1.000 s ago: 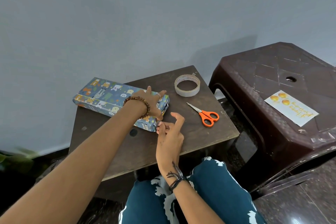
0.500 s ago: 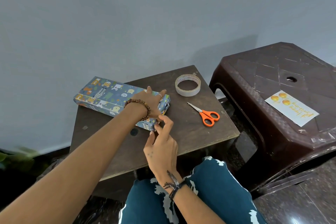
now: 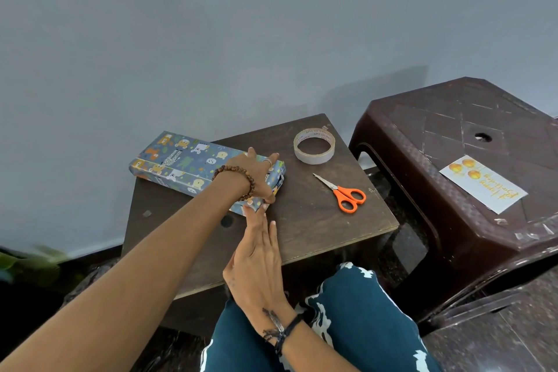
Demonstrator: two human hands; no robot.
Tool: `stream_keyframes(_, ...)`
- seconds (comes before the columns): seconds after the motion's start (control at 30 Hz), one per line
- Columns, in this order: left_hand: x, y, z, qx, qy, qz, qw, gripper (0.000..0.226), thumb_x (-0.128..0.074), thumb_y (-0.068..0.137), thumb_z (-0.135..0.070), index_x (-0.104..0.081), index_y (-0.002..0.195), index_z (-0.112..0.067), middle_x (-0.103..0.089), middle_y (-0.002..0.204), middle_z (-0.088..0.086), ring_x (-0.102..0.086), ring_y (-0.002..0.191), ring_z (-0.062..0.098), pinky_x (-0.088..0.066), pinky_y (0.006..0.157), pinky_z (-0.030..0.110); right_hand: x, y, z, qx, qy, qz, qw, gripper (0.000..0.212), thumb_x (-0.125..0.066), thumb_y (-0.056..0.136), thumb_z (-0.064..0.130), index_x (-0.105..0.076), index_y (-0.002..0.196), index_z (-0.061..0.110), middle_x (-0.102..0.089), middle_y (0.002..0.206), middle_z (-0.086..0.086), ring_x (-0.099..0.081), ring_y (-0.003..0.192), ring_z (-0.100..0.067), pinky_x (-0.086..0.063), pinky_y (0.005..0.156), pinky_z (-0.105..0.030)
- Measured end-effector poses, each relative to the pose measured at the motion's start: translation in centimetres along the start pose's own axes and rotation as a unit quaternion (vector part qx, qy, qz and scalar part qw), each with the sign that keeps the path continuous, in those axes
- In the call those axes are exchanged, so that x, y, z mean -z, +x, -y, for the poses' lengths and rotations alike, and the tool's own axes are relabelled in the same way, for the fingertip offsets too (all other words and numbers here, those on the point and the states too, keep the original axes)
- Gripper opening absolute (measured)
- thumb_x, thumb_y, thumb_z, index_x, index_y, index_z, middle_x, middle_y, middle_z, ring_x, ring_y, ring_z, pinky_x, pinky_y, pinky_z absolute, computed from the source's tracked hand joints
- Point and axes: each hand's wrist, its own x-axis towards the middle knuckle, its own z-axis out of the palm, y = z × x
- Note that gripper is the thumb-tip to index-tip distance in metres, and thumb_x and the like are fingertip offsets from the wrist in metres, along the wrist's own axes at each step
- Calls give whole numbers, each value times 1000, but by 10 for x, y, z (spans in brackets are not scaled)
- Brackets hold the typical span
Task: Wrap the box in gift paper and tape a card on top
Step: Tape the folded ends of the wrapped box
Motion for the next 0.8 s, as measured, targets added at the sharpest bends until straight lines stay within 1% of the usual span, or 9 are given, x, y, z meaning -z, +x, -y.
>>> stream_keyframes(0.13,-2,0,-1,2,8,-4,1000,97,-62,79,-51,4,148,-34,2,155,19,-34,132,40,-41,98,40,-4,5,2,-11,-61,25,998,102,-77,39,15,-35,131,5,-55,120,-34,-59,112,-38,-47,93,-50)
stream_keyframes(0.2,-2,0,-1,4,12,-6,1000,98,-62,79,-51,4,148,-34,2,155,20,-36,131,39,-42,97,39,-6,8,3,-4,-119,35,992,102,-80,35,25,-37,126,8,-57,113,-38,-62,104,-40,-49,90,-52)
stream_keyframes(0.27,-2,0,-1,4,10,-3,1000,98,-62,79,-51,4,148,-34,2,155,20,-35,131,39,-42,98,39,-5,8,4,6,-162,45,986,103,-82,34,30,-37,124,10,-57,111,-40,-62,103,-42,-49,90,-54)
stream_keyframes(0.5,-1,-1,-2,6,6,3,1000,98,-62,79,-51,4,148,-33,2,155,19,-35,132,39,-42,98,39,-1,9,8,9,-171,52,984,110,-86,25,38,-38,120,10,-58,111,-38,-63,101,-42,-50,87,-53)
stream_keyframes(0.57,-1,-2,-3,8,5,3,1000,98,-62,79,-51,4,148,-34,3,155,19,-35,132,39,-41,99,39,1,10,8,19,-171,50,984,105,-86,30,36,-38,119,11,-59,110,-38,-64,101,-41,-50,88,-52)
stream_keyframes(0.63,-1,-3,-4,13,2,8,1000,98,-63,78,-51,3,148,-34,3,155,18,-34,132,39,-40,99,40,6,13,3,39,-137,29,989,93,-85,40,29,-38,119,12,-62,108,-33,-65,100,-36,-51,90,-48)
stream_keyframes(0.67,-1,-2,-4,15,-2,9,1000,98,-63,78,-51,3,148,-34,3,155,18,-35,132,39,-40,99,41,10,15,-1,42,-84,16,995,82,-81,51,21,-37,119,14,-66,106,-26,-66,98,-32,-50,93,-45)
stream_keyframes(0.73,-3,-1,-3,19,-8,10,1000,95,-62,79,-50,1,148,-35,4,155,19,-36,131,40,-40,99,41,20,18,-8,7,44,-20,999,57,-68,71,5,-36,116,20,-70,92,-6,-66,87,-20,-49,94,-39)
stream_keyframes(0.8,-3,1,-2,16,-15,10,1000,90,-59,82,-49,0,148,-35,4,155,19,-34,131,41,-39,100,42,24,20,-12,-45,120,-73,989,44,-61,82,4,-34,108,27,-67,84,4,-62,78,-15,-51,87,-37)
